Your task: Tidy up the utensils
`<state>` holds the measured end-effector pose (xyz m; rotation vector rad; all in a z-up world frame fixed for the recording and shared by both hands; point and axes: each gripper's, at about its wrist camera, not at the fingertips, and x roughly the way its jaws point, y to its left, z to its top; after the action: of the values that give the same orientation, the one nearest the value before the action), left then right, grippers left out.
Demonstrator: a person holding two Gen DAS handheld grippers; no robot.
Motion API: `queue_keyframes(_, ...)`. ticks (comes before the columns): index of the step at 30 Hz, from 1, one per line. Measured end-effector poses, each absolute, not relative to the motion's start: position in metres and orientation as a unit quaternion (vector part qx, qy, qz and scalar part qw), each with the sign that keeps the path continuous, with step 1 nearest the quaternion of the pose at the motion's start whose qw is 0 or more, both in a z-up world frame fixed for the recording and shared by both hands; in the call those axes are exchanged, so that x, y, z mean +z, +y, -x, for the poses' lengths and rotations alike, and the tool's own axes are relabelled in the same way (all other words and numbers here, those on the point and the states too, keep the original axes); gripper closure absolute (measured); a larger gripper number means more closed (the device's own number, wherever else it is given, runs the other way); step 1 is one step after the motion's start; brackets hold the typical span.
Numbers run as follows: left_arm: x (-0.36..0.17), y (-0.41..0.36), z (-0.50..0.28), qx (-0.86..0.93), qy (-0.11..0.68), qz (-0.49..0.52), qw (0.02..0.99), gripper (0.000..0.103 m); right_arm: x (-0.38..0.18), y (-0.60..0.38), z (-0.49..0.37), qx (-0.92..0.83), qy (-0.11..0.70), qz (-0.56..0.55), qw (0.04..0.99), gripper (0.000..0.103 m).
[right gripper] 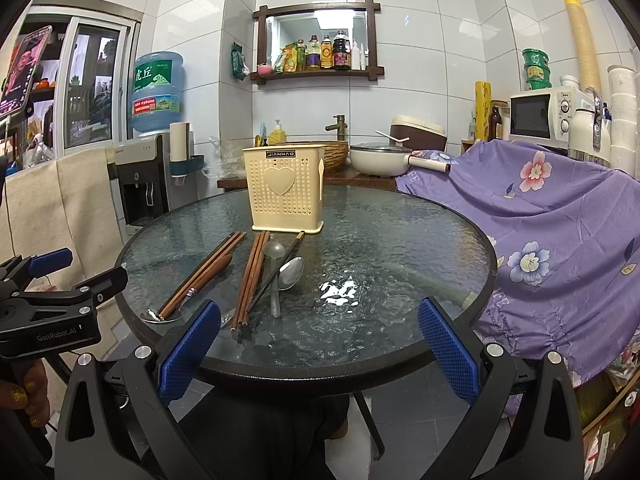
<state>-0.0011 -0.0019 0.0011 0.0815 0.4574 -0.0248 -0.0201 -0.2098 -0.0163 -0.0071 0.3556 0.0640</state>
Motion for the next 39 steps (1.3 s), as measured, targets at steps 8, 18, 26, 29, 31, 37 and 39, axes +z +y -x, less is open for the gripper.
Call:
queue_keyframes(8,0.0,-0.001,0.001,-0.013,0.227,-0.039,0.973,0.005,-0.02,-0.214,0.018,0.031,0.179,0.002,0.983,0.006)
queue_keyframes(18,-0.001,-0.001,0.0,-0.012,0.229,-0.04,0.973,0.005,-0.02,-0.21,0.017,0.031,0.183,0.002,0.983,0.006)
queue_keyframes(26,-0.003,0.001,0.0,-0.012,0.231,-0.04,0.972,0.005,-0.019,-0.209,0.017,0.032,0.186,0.002,0.982,0.006)
queue_keyframes(29,-0.003,0.0,-0.001,-0.012,0.232,-0.04,0.972,0.005,-0.02,-0.209,0.017,0.033,0.187,0.002,0.982,0.006)
queue_keyframes(31,-0.004,0.001,-0.001,-0.013,0.234,-0.04,0.971,0.005,-0.021,-0.209,0.017,0.034,0.189,0.001,0.981,0.006)
queue_keyframes(37,-0.005,0.003,-0.011,-0.015,0.248,-0.04,0.968,0.005,-0.021,-0.21,0.01,0.039,0.199,-0.001,0.979,0.006)
queue_keyframes(39,-0.004,0.005,-0.017,-0.018,0.254,-0.037,0.966,0.005,-0.02,-0.211,0.004,0.043,0.201,-0.006,0.979,0.006)
